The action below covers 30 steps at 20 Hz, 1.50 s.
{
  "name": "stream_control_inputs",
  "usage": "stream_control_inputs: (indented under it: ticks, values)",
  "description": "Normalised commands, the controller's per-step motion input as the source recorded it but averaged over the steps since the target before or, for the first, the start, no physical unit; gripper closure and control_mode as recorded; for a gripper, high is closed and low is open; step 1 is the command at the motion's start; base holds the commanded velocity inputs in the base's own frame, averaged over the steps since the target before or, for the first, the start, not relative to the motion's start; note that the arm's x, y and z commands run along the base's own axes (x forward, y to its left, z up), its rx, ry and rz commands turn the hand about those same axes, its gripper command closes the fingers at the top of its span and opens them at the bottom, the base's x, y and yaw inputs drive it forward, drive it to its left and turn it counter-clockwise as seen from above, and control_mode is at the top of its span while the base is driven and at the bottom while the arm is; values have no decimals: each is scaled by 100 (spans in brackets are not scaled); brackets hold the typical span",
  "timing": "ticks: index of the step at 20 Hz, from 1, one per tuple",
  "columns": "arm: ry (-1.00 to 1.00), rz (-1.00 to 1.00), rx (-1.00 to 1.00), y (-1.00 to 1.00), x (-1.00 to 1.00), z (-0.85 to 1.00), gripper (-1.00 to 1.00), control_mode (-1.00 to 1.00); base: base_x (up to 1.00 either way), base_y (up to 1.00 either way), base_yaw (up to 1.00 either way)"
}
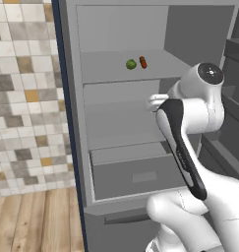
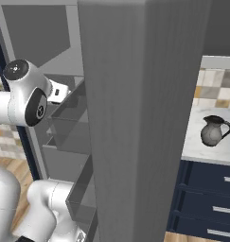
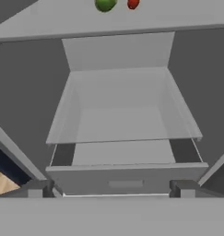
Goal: Move the brussel sprout and kebabs from the second highest shelf to the top shelf to make space. Then, place the pitcher from the counter on the cleared second highest shelf.
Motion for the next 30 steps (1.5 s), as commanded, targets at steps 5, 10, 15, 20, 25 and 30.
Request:
stream_control_inputs:
  ticks: [5, 10, 15, 20, 25, 30]
  values:
    - [6, 0, -2, 0, -22, -9, -100, -100, 0, 0, 0]
    - [0, 0, 0, 0, 0, 0, -100, -100, 0, 0, 0]
    - [0, 0, 0, 0, 0, 0, -100, 100, 0, 31, -15]
    - [0, 0, 0, 0, 0, 0, -100, 100, -1, 61, -32]
    - [0, 0, 0, 0, 0, 0, -100, 100, -52, 29, -36]
    - [0, 0, 0, 0, 0, 0, -100, 100, -99, 0, -49]
